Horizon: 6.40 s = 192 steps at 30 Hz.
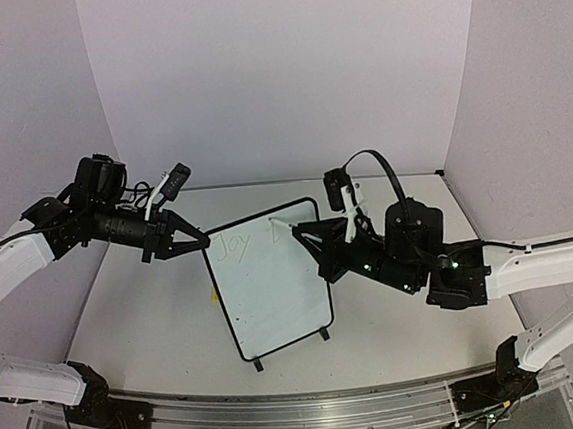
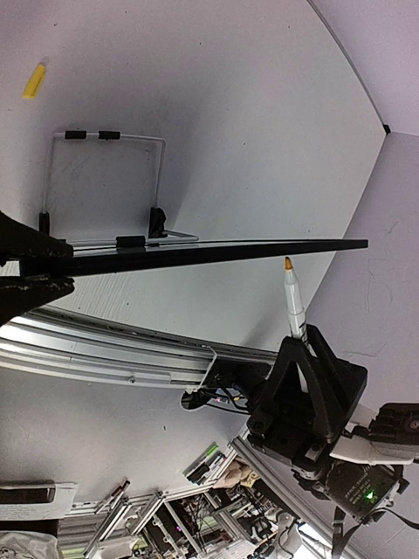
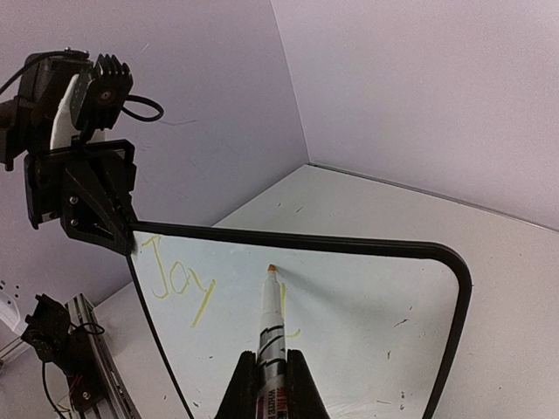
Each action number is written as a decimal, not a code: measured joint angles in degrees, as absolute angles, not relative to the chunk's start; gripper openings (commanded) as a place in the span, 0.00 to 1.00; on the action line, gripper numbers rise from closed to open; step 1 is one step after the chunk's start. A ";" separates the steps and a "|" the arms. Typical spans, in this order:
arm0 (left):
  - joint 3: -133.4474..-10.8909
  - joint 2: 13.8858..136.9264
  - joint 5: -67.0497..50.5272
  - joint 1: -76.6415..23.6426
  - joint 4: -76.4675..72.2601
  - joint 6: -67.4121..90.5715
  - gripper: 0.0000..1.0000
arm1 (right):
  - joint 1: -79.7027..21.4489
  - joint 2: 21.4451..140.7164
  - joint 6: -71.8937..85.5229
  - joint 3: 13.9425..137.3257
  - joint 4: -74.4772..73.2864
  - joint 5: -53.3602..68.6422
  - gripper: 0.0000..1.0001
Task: Write a sentence on the whiteboard
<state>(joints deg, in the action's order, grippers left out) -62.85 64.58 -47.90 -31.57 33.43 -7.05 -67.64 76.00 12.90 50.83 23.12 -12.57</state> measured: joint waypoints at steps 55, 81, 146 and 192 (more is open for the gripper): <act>-62.85 64.69 -47.90 -31.44 33.39 -6.83 0.00 | -67.66 75.29 14.43 48.45 21.78 -14.31 0.00; -62.85 64.77 -48.03 -31.46 33.34 -6.87 0.00 | -67.66 72.64 16.43 46.43 18.19 -17.06 0.00; -62.85 64.88 -48.38 -31.51 33.36 -7.22 0.00 | -71.05 82.29 19.32 45.98 26.13 4.97 0.00; -62.84 64.88 -48.31 -31.51 33.35 -7.23 0.00 | -71.37 92.88 23.28 50.00 35.38 2.41 0.00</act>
<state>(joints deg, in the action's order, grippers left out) -62.84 64.88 -48.31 -31.51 33.35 -7.23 -71.37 92.88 23.28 50.00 35.38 2.41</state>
